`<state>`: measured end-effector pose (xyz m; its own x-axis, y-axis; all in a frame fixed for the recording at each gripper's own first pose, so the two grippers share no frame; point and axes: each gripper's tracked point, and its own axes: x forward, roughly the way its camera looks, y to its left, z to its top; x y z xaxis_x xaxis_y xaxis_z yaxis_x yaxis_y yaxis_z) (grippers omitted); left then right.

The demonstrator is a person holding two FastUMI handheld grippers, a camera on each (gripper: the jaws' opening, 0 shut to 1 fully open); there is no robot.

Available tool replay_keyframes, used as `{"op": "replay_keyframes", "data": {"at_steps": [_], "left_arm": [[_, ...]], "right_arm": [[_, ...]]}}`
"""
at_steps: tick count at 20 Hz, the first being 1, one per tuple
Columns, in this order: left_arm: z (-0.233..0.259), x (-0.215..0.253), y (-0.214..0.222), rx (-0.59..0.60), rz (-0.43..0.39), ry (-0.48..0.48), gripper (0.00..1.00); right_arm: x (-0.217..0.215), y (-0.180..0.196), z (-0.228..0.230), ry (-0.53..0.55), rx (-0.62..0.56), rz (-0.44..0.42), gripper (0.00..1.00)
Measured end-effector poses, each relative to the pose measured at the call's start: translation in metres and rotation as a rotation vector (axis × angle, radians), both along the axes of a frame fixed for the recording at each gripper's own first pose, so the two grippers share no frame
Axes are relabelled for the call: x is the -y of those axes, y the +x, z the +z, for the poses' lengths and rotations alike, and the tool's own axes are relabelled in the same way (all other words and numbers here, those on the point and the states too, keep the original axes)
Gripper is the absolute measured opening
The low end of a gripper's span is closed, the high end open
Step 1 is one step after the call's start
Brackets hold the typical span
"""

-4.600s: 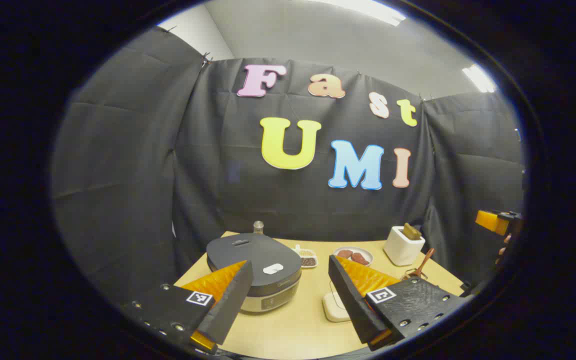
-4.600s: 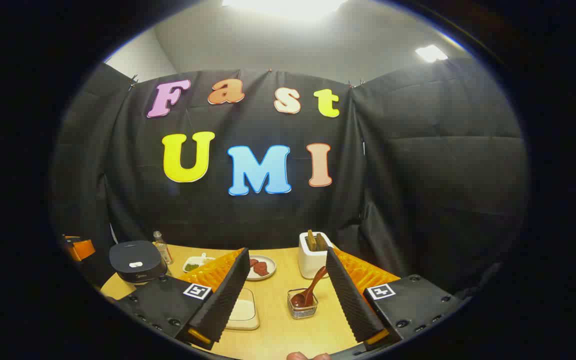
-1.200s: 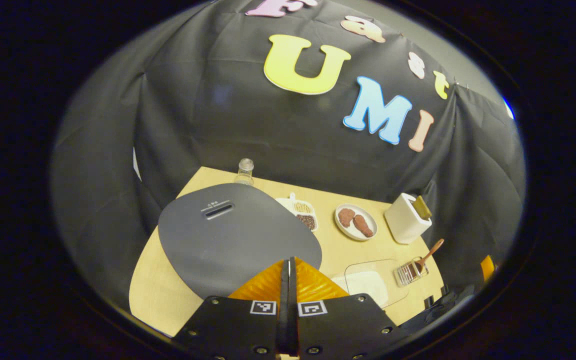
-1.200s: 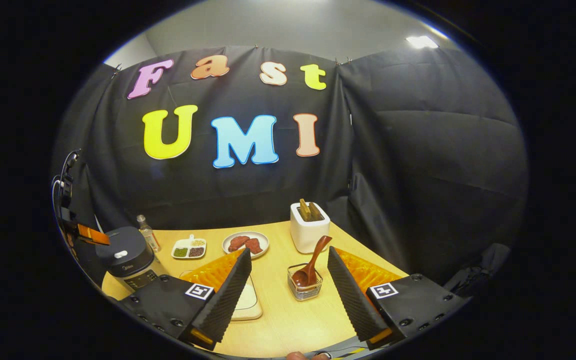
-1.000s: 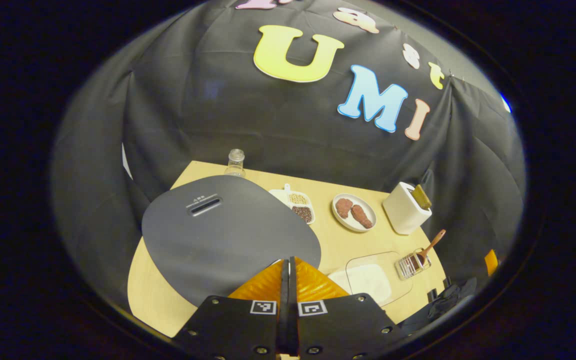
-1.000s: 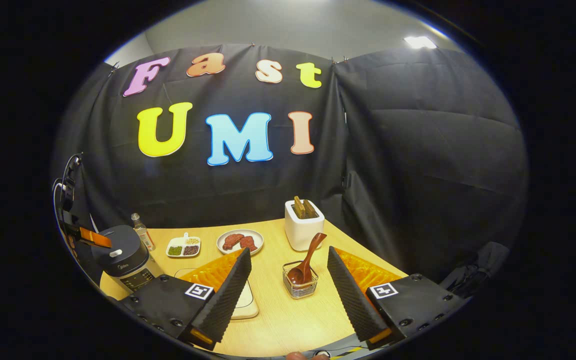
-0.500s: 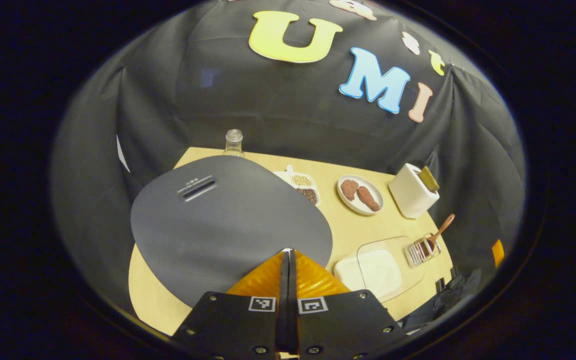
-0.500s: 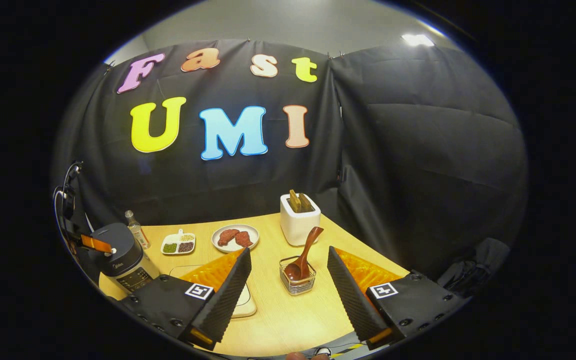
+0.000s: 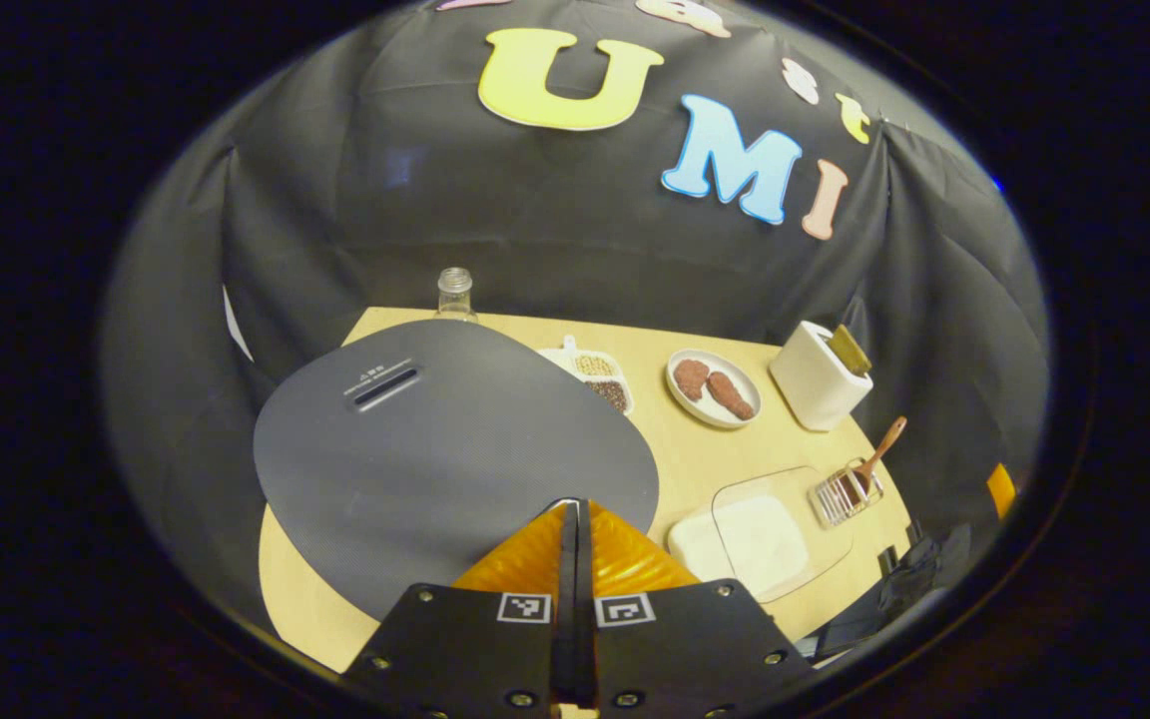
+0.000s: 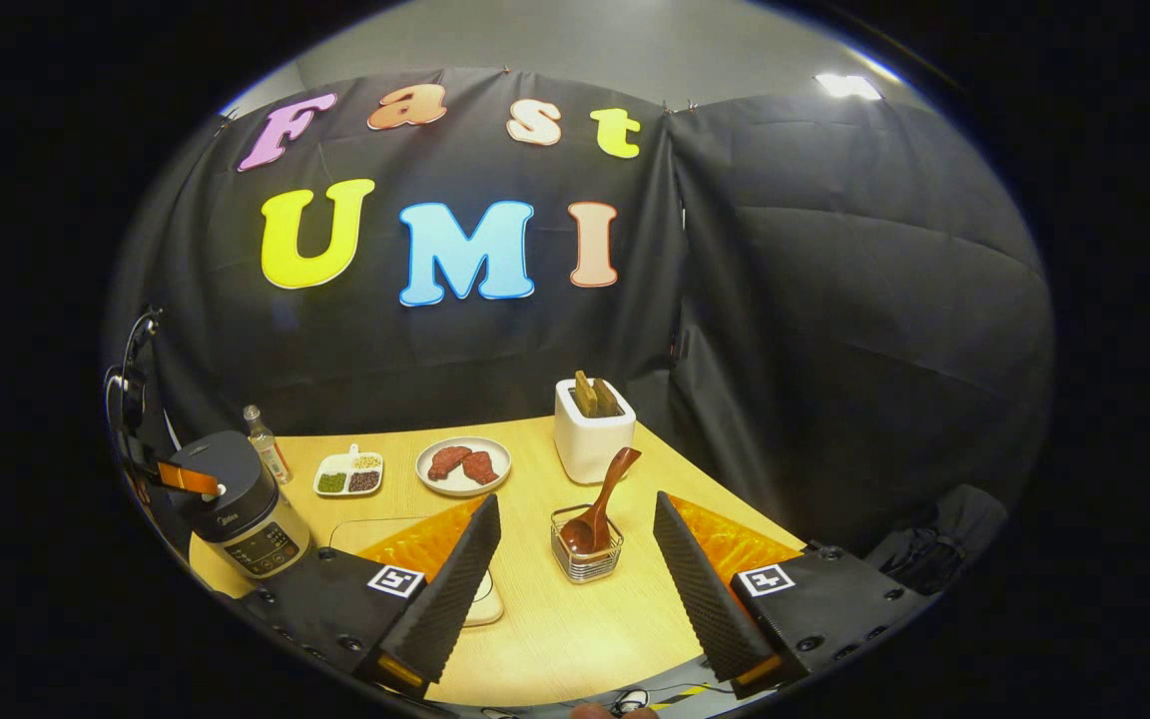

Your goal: Close the left gripper, press the button to open the rice cooker; take a wooden spoon from the chopstick holder with the right hand, scoop a spoonful of rice and pour it into the rice cooker, then put the wooden spoon back into the chopstick holder.

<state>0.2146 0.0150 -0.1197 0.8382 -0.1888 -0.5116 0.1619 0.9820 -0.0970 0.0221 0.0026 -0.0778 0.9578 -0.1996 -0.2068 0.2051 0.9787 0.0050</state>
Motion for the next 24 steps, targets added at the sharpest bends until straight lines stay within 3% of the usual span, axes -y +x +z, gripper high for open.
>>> {"op": "replay_keyframes", "data": {"at_steps": [5, 7, 10, 12, 15, 17, 19, 20, 21, 24], "left_arm": [[0.039, -0.002, -0.014, 0.131, 0.053, -0.058, 0.02], [0.068, -0.007, -0.023, 0.224, 0.067, -0.049, 0.02], [0.125, -0.019, -0.040, 0.400, 0.087, -0.020, 0.02], [0.157, -0.021, -0.054, 0.478, 0.085, -0.065, 0.02], [0.165, -0.034, -0.074, 0.496, 0.104, -0.125, 0.01], [0.161, -0.044, -0.083, 0.488, 0.139, -0.105, 0.01], [0.154, -0.044, -0.093, 0.465, 0.153, -0.104, 0.00], [0.150, -0.042, -0.100, 0.455, 0.153, -0.116, 0.09], [0.151, -0.036, -0.108, 0.462, 0.147, -0.130, 0.02], [0.150, -0.026, -0.107, 0.503, 0.169, -0.080, 0.74]], "right_arm": [[-0.017, 0.012, 0.000, 0.006, -0.010, 0.040, 0.94], [-0.026, 0.016, 0.002, 0.001, -0.006, 0.062, 0.98], [-0.038, 0.024, 0.003, 0.005, 0.000, 0.091, 0.94], [-0.042, 0.028, 0.005, 0.016, 0.005, 0.106, 0.94], [-0.036, 0.037, 0.010, 0.013, 0.012, 0.108, 0.98], [-0.030, 0.048, 0.010, 0.027, 0.011, 0.102, 0.94], [-0.024, 0.059, 0.009, 0.044, 0.003, 0.107, 0.98], [-0.020, 0.066, 0.010, 0.047, 0.000, 0.110, 0.94], [-0.014, 0.072, 0.009, 0.049, -0.006, 0.111, 0.98], [0.004, 0.092, 0.009, 0.083, -0.019, 0.114, 0.98]]}}
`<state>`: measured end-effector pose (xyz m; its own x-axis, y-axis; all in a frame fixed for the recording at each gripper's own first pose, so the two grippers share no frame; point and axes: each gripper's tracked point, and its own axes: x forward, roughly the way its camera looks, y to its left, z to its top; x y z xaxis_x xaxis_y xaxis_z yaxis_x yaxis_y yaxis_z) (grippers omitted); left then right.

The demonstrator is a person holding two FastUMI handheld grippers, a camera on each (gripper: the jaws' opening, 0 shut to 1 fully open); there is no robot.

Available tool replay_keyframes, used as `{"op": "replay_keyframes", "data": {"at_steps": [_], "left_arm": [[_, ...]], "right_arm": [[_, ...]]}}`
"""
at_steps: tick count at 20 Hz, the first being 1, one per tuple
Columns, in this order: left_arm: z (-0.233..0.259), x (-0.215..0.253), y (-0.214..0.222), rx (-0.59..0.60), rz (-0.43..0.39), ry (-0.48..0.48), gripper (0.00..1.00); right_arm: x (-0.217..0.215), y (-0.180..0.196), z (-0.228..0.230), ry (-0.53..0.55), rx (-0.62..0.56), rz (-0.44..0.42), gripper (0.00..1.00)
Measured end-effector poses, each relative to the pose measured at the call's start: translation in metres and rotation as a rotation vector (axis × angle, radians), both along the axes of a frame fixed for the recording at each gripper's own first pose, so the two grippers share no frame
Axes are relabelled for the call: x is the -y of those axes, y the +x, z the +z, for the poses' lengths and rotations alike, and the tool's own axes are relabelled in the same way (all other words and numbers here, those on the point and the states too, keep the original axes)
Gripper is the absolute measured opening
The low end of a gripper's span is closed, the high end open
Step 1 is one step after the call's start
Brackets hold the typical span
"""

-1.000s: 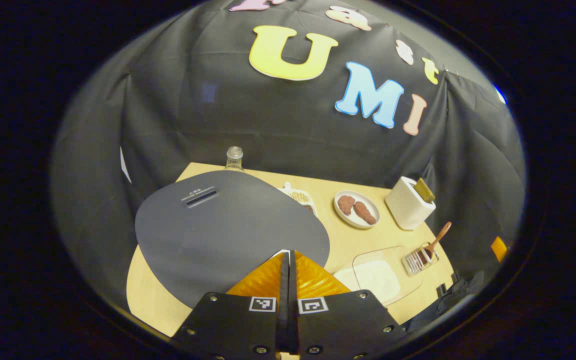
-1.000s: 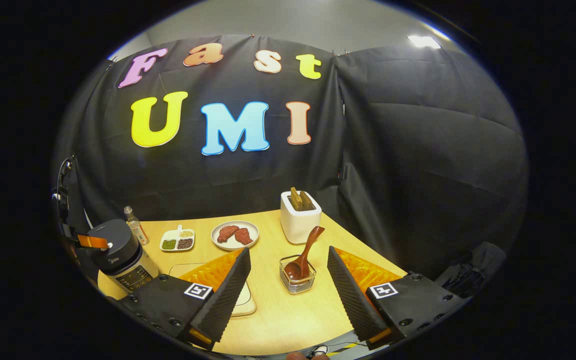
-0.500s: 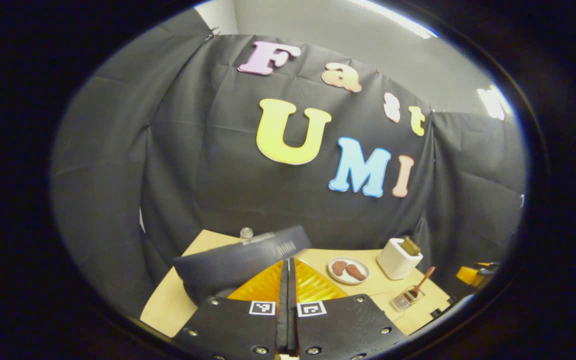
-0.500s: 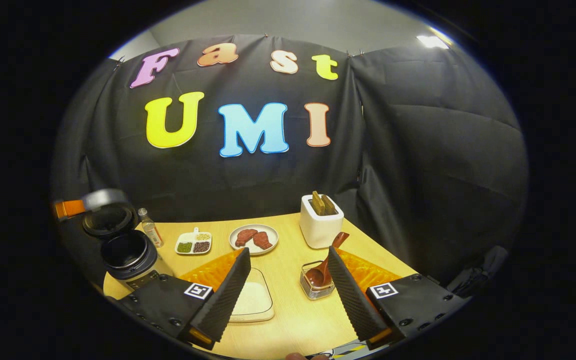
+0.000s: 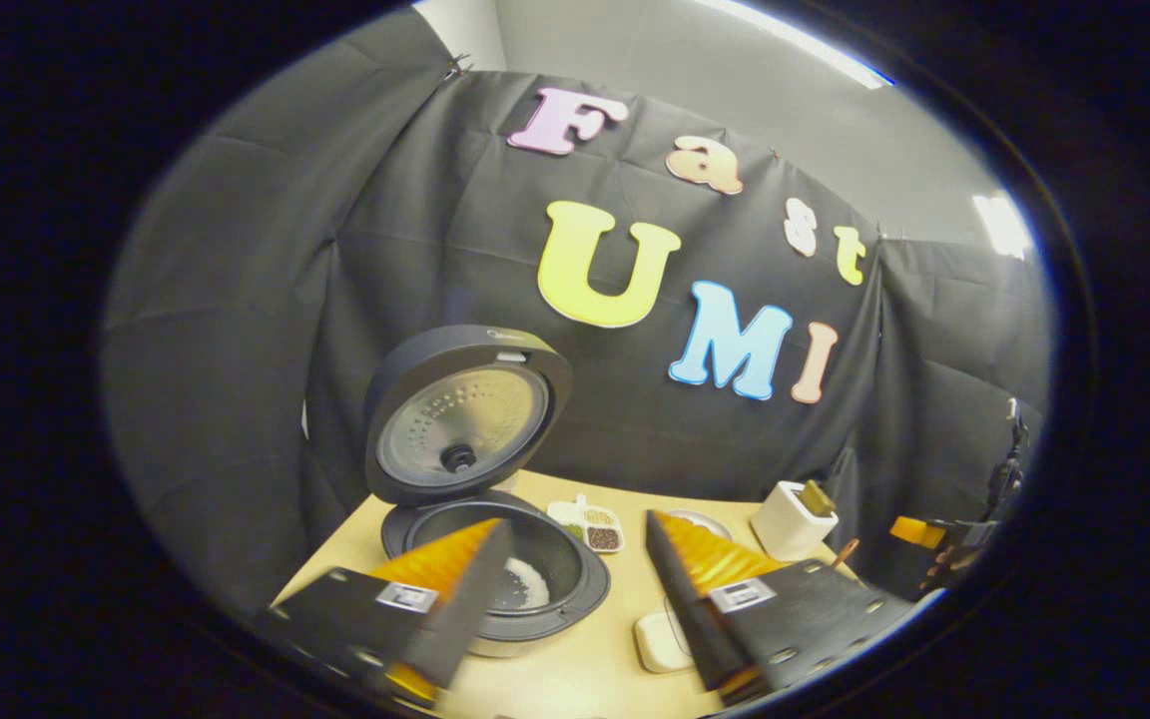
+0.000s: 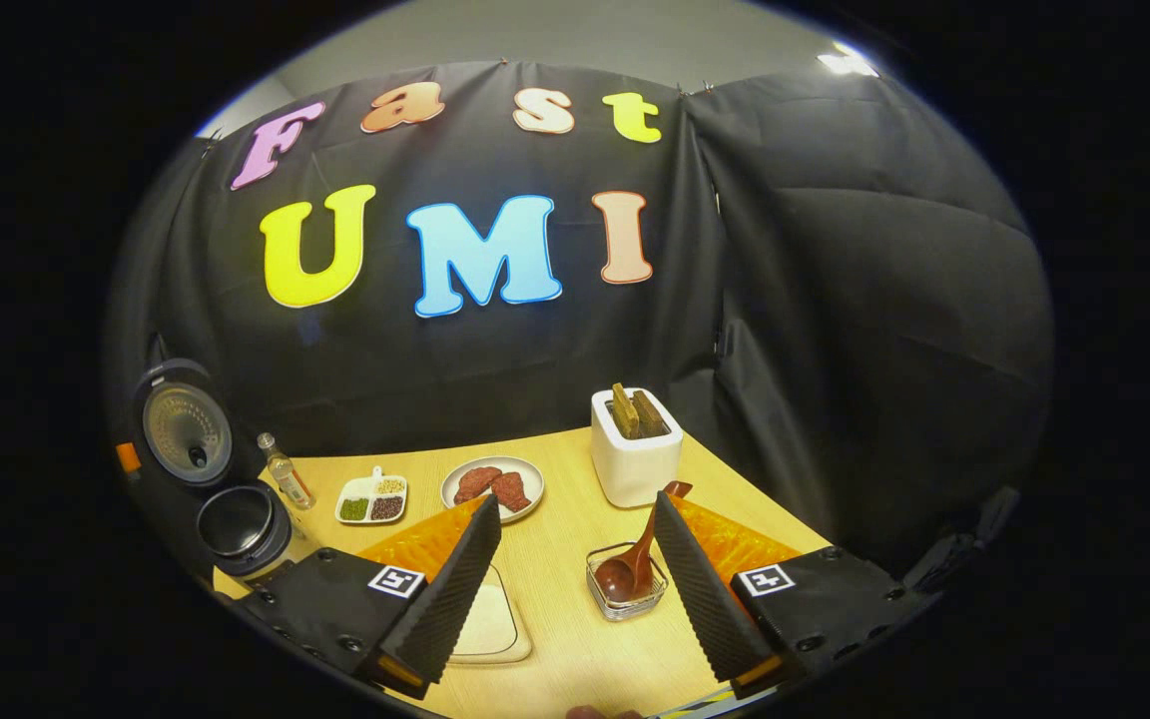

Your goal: Close the left gripper, press the button to open the rice cooker; take a wooden spoon from the chopstick holder with the right hand, scoop a spoonful of rice and pour it into the rice cooker, then put the wooden spoon back into the chopstick holder.

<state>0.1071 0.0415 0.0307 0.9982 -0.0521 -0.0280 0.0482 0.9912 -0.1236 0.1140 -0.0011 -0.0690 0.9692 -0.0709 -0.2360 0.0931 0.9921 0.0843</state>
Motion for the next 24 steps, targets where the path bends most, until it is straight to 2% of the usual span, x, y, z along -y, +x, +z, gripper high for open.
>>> {"op": "replay_keyframes", "data": {"at_steps": [1, 4, 8, 13, 18, 19, 20, 21, 22, 23, 24], "left_arm": [[-0.001, 0.003, -0.007, 0.009, 0.026, 0.034, 0.98], [-0.005, 0.025, -0.005, -0.011, 0.049, 0.072, 0.98], [-0.010, 0.044, -0.007, -0.037, 0.082, 0.034, 0.98], [-0.006, 0.079, -0.021, -0.023, 0.060, 0.046, 0.99], [-0.014, 0.085, -0.024, -0.061, 0.129, 0.063, 0.96], [-0.015, 0.086, -0.026, -0.069, 0.141, 0.058, 0.96], [-0.018, 0.086, -0.028, -0.073, 0.155, 0.061, 0.98], [-0.017, 0.085, -0.029, -0.076, 0.173, 0.073, 0.98], [-0.019, 0.084, -0.031, -0.079, 0.189, 0.087, 0.98], [-0.020, 0.084, -0.032, -0.083, 0.200, 0.098, 0.98], [-0.020, 0.085, -0.034, -0.088, 0.208, 0.104, 0.99]], "right_arm": [[0.005, 0.008, -0.003, 0.006, -0.011, -0.002, 0.98], [0.020, 0.030, -0.014, 0.040, -0.056, 0.007, 0.98], [0.044, 0.057, -0.035, 0.084, -0.127, 0.002, 0.98], [0.066, 0.083, -0.065, 0.181, -0.229, -0.001, 0.98], [0.084, 0.113, -0.102, 0.234, -0.313, 0.003, 0.99], [0.087, 0.120, -0.109, 0.253, -0.321, 0.002, 0.94], [0.089, 0.123, -0.119, 0.271, -0.336, -0.002, 0.98], [0.091, 0.128, -0.129, 0.297, -0.359, -0.009, 0.98], [0.090, 0.133, -0.139, 0.330, -0.381, -0.010, 0.94], [0.089, 0.137, -0.145, 0.356, -0.401, -0.011, 0.94], [0.090, 0.141, -0.152, 0.369, -0.416, -0.008, 0.98]]}}
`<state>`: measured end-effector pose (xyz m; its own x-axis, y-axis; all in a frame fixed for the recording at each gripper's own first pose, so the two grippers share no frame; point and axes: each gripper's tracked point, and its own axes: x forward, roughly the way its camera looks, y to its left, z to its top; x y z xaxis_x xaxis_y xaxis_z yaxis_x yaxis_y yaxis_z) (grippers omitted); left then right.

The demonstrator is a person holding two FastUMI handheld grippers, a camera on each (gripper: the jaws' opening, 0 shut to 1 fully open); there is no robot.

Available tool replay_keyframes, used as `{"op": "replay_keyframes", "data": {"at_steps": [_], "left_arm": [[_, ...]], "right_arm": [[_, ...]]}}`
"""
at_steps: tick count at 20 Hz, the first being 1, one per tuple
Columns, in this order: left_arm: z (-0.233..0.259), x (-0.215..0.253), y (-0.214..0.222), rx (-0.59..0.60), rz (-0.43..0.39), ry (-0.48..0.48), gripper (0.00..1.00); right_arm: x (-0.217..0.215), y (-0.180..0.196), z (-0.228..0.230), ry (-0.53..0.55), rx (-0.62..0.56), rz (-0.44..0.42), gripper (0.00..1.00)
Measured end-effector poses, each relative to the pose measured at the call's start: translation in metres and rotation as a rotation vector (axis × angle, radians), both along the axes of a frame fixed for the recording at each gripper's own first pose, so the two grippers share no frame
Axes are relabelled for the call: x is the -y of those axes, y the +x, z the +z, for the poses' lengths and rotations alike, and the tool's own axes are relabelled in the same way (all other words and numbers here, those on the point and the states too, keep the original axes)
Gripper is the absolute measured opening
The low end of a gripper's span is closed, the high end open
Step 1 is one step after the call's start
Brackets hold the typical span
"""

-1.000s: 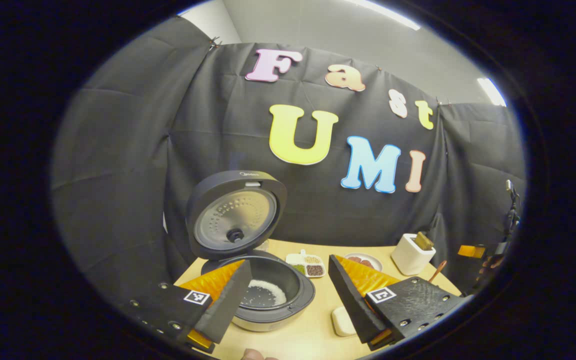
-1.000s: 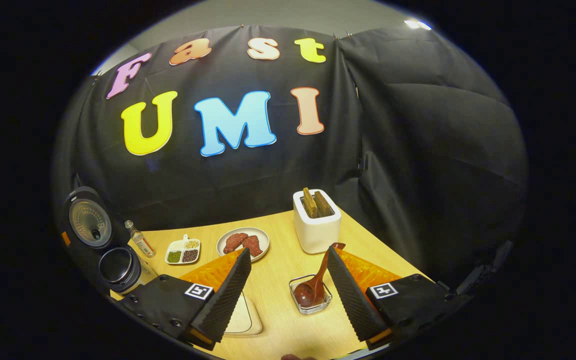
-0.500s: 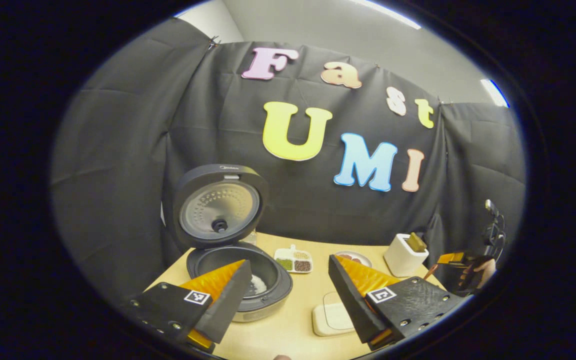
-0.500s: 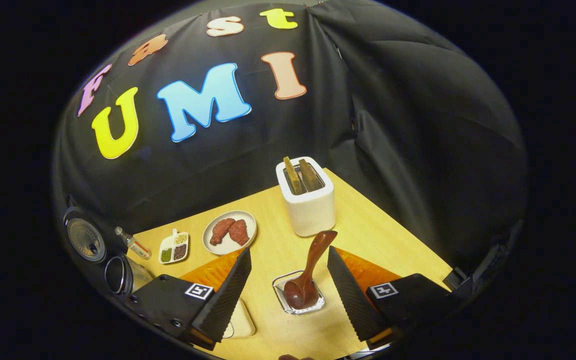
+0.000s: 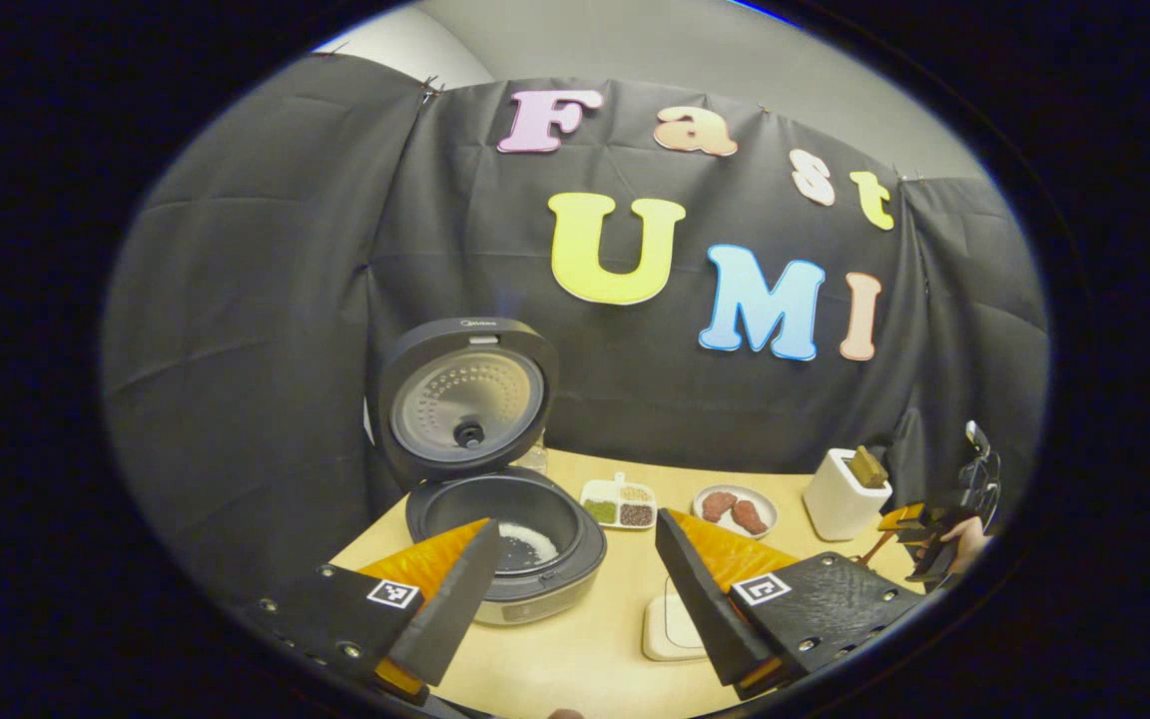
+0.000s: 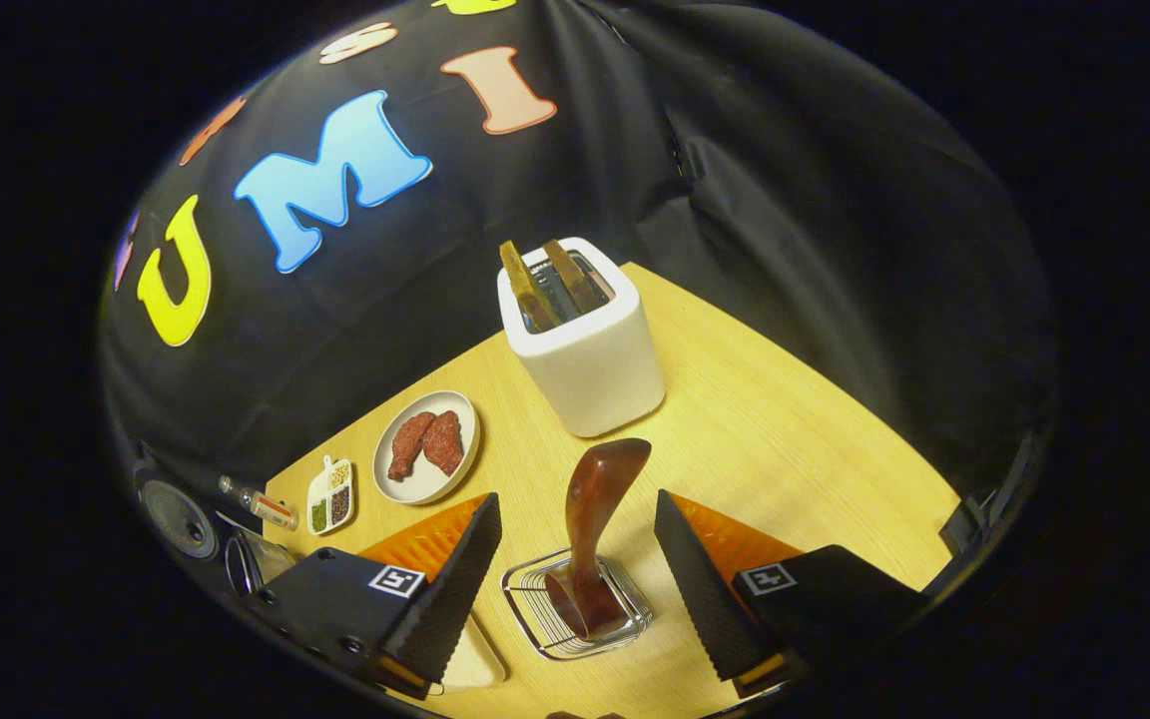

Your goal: Close the left gripper, press the button to open the rice cooker; take a wooden spoon from the chopstick holder with the right hand, scoop a spoonful of rice and pour it into the rice cooker, then put the wooden spoon back into the chopstick holder.

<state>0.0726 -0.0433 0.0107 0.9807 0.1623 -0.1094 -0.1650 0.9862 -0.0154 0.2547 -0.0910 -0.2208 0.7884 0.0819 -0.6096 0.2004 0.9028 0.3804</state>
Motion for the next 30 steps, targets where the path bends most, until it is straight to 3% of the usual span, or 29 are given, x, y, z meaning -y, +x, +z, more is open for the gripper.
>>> {"op": "replay_keyframes", "data": {"at_steps": [4, 6, 7, 8, 10, 11, 13, 15, 16, 17, 18, 23, 29, 30], "left_arm": [[-0.009, 0.003, -0.006, -0.025, 0.028, 0.010, 0.98], [-0.013, 0.003, -0.011, -0.037, 0.047, 0.005, 0.98], [-0.017, 0.003, -0.014, -0.042, 0.055, 0.000, 0.98], [-0.021, 0.005, -0.017, -0.047, 0.061, -0.004, 0.98], [-0.028, 0.005, -0.021, -0.062, 0.074, -0.012, 0.98], [-0.031, 0.005, -0.023, -0.073, 0.079, -0.019, 0.98], [-0.036, 0.008, -0.027, -0.090, 0.081, -0.037, 0.98], [-0.037, 0.008, -0.031, -0.091, 0.094, -0.036, 0.98], [-0.037, 0.007, -0.034, -0.095, 0.101, -0.035, 0.98], [-0.040, 0.008, -0.037, -0.101, 0.106, -0.036, 0.98], [-0.043, 0.009, -0.040, -0.109, 0.107, -0.039, 0.98], [-0.045, 0.010, -0.048, -0.098, 0.091, -0.104, 0.99], [-0.032, -0.011, -0.040, -0.058, 0.021, -0.087, 0.99], [-0.032, -0.015, -0.040, -0.052, 0.011, -0.087, 0.98]], "right_arm": [[-0.002, 0.024, -0.018, 0.006, -0.010, 0.025, 0.98], [-0.006, 0.032, -0.026, 0.027, -0.037, 0.027, 0.89], [-0.009, 0.036, -0.029, 0.043, -0.039, 0.034, 0.89], [-0.007, 0.041, -0.029, 0.038, -0.035, 0.022, 0.83], [-0.007, 0.044, -0.033, 0.027, -0.032, 0.013, 0.40], [-0.007, 0.042, -0.033, 0.031, -0.039, 0.014, 0.42], [-0.012, 0.038, -0.034, 0.070, -0.066, 0.021, 0.31], [-0.011, 0.040, -0.034, 0.105, -0.065, -0.011, 0.33], [-0.012, 0.043, -0.035, 0.115, -0.057, -0.018, 0.25], [-0.011, 0.038, -0.033, 0.104, -0.049, -0.021, 0.25], [-0.012, 0.036, -0.030, 0.094, -0.034, -0.013, 0.17], [-0.013, 0.021, 0.008, 0.052, 0.051, -0.028, 0.20], [-0.029, -0.003, 0.084, 0.009, 0.181, -0.025, 0.20], [-0.036, -0.006, 0.095, 0.004, 0.201, -0.016, 0.17]]}}
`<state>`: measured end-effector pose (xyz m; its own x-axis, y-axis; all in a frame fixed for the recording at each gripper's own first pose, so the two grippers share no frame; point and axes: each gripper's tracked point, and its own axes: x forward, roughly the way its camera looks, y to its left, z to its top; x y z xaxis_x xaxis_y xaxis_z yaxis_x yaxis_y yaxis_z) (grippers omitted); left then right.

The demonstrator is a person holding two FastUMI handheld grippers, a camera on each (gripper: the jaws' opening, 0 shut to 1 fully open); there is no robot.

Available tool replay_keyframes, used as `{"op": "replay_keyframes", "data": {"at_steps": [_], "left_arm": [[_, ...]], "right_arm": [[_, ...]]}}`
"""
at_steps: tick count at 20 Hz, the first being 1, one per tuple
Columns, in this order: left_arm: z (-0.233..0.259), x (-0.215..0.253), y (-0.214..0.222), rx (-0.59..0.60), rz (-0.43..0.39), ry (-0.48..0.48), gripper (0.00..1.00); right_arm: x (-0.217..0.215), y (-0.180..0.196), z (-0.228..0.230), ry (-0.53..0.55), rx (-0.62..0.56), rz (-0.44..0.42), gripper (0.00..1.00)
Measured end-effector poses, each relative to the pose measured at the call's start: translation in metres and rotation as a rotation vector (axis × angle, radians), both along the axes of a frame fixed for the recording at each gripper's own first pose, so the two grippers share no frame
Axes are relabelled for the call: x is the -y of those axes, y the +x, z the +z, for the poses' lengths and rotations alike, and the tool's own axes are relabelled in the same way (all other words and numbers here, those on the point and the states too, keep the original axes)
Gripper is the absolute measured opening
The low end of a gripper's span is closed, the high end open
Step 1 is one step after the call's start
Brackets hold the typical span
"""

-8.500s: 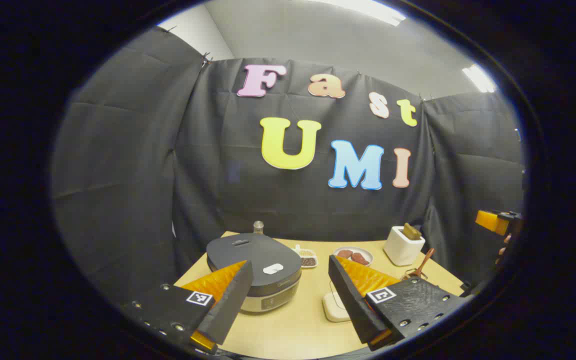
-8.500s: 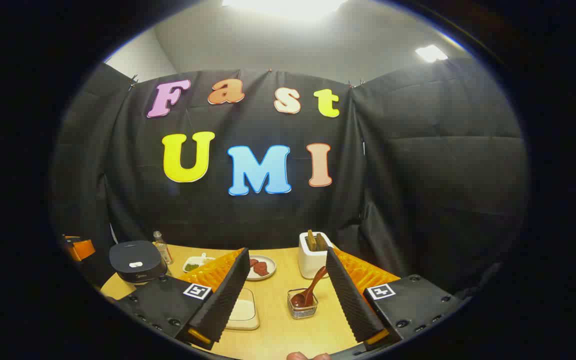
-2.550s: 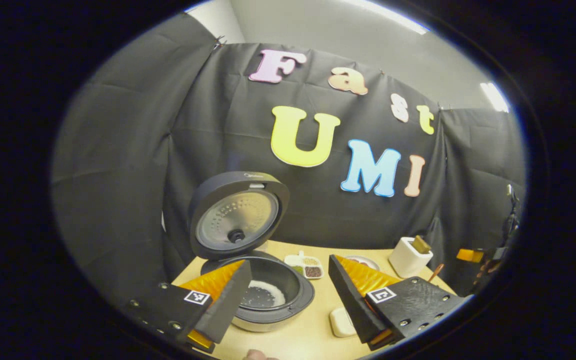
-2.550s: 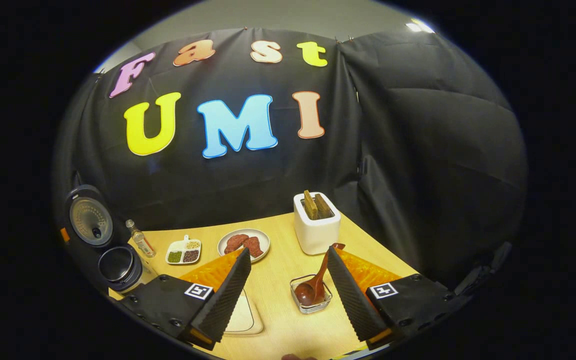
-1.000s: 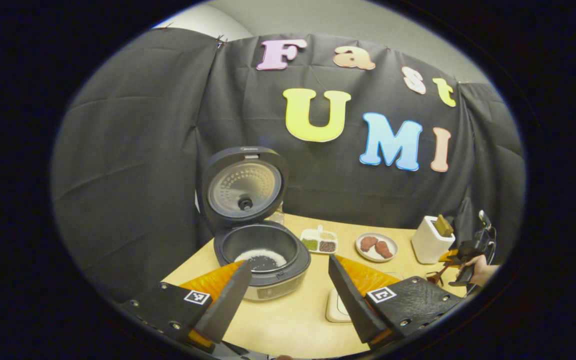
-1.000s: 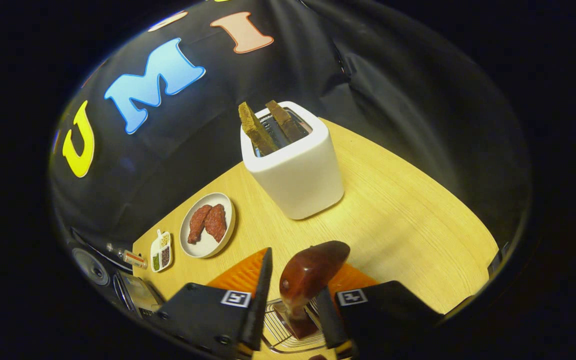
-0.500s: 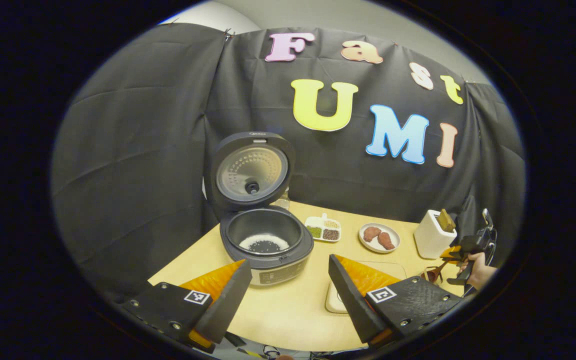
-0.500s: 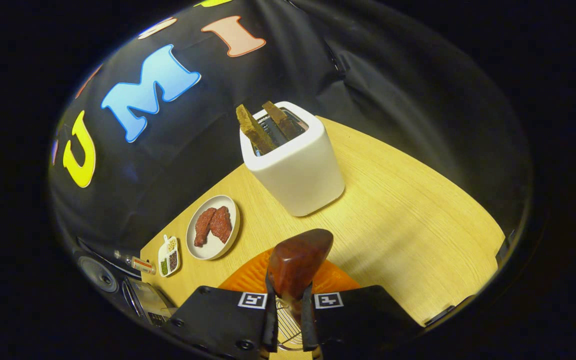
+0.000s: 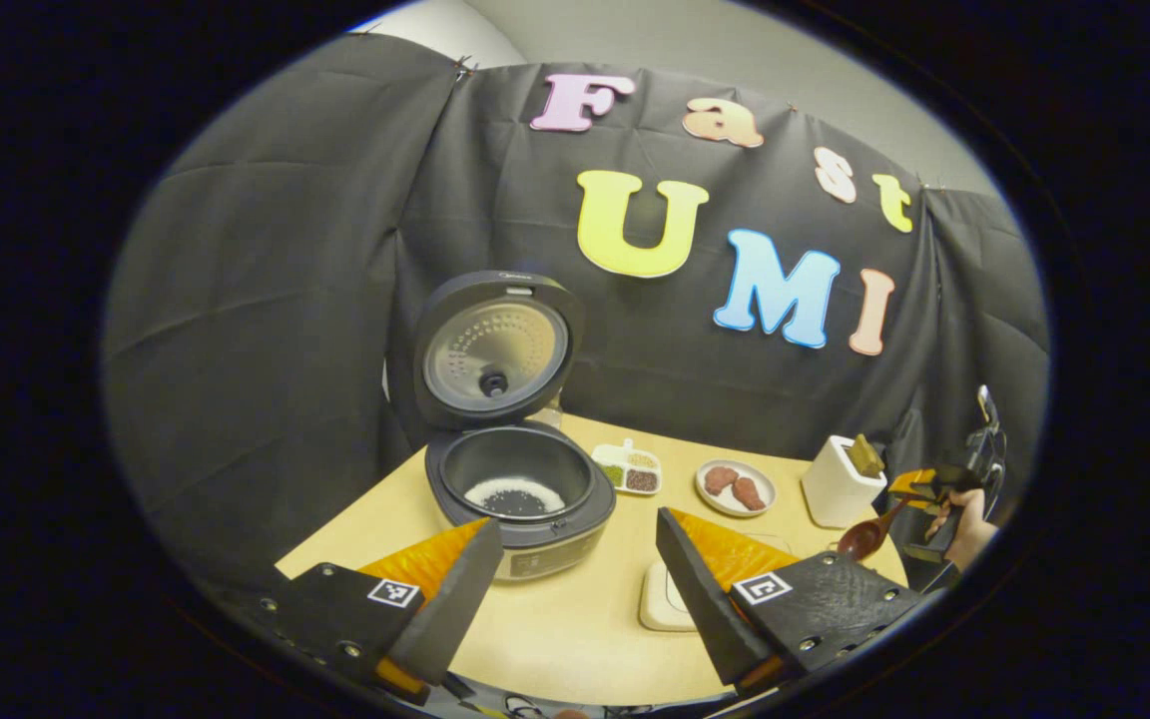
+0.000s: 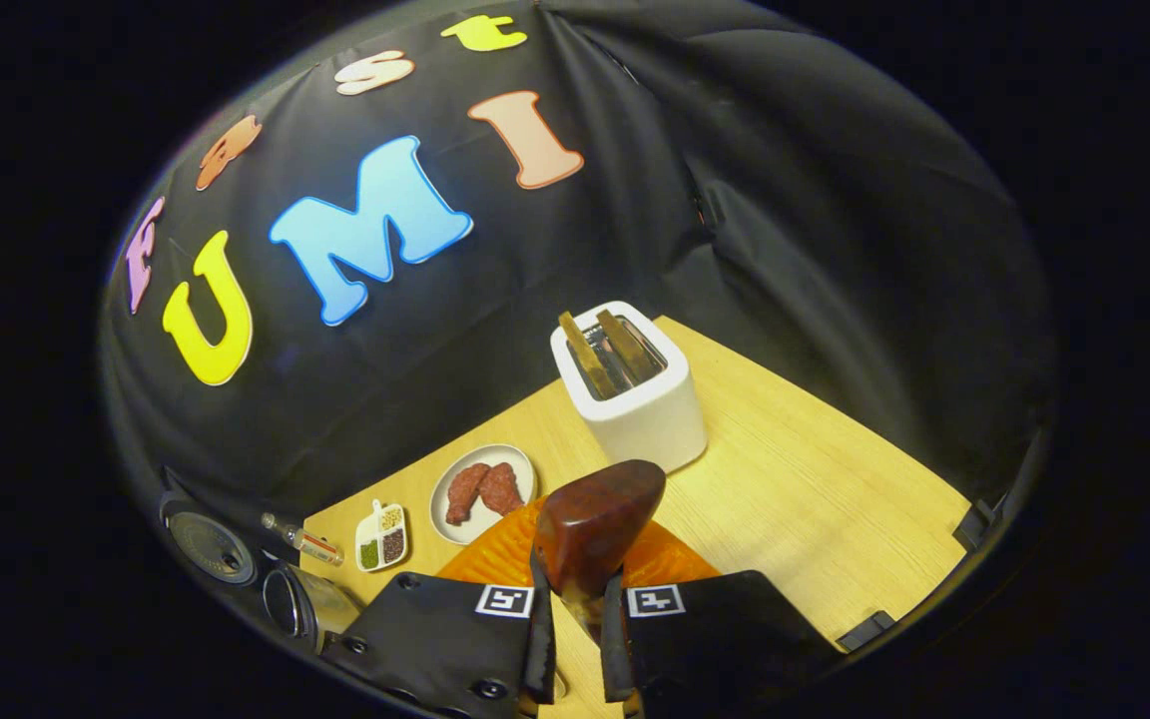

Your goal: Close the left gripper, press the button to open the rice cooker; take a wooden spoon from the chopstick holder with the right hand, scoop a spoonful of rice and pour it into the rice cooker, then put the wooden spoon back into the chopstick holder.

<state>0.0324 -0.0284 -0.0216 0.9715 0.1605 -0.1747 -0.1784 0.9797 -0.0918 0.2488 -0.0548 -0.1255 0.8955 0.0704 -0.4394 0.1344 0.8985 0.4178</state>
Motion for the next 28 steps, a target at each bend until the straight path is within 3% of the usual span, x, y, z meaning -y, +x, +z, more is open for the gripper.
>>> {"op": "replay_keyframes", "data": {"at_steps": [4, 5, 7, 11, 13, 19, 23, 28], "left_arm": [[-0.005, -0.021, -0.002, 0.016, -0.023, -0.022, 0.98], [-0.009, -0.026, -0.002, 0.018, -0.025, -0.034, 0.98], [-0.015, -0.038, -0.003, 0.019, -0.027, -0.055, 0.99], [-0.021, -0.072, -0.011, 0.024, 0.015, -0.048, 0.98], [-0.021, -0.088, -0.016, 0.026, 0.036, -0.061, 0.98], [-0.028, -0.116, -0.034, 0.015, 0.068, -0.075, 0.98], [-0.039, -0.121, -0.041, -0.009, 0.061, -0.055, 0.98], [-0.046, -0.125, -0.039, -0.028, 0.031, -0.052, 0.98]], "right_arm": [[-0.039, -0.015, 0.036, -0.008, 0.055, 0.050, 0.20], [-0.052, -0.019, 0.042, -0.008, 0.065, 0.067, 0.16], [-0.078, -0.025, 0.051, -0.003, 0.079, 0.108, 0.20], [-0.131, -0.033, 0.045, -0.006, 0.074, 0.191, 0.17], [-0.155, -0.038, 0.033, -0.030, 0.064, 0.242, 0.20], [-0.203, -0.043, -0.021, -0.176, 0.017, 0.371, 0.20], [-0.215, -0.033, -0.044, -0.260, 0.002, 0.384, 0.20], [-0.205, -0.035, -0.072, -0.443, -0.015, 0.370, 0.20]]}}
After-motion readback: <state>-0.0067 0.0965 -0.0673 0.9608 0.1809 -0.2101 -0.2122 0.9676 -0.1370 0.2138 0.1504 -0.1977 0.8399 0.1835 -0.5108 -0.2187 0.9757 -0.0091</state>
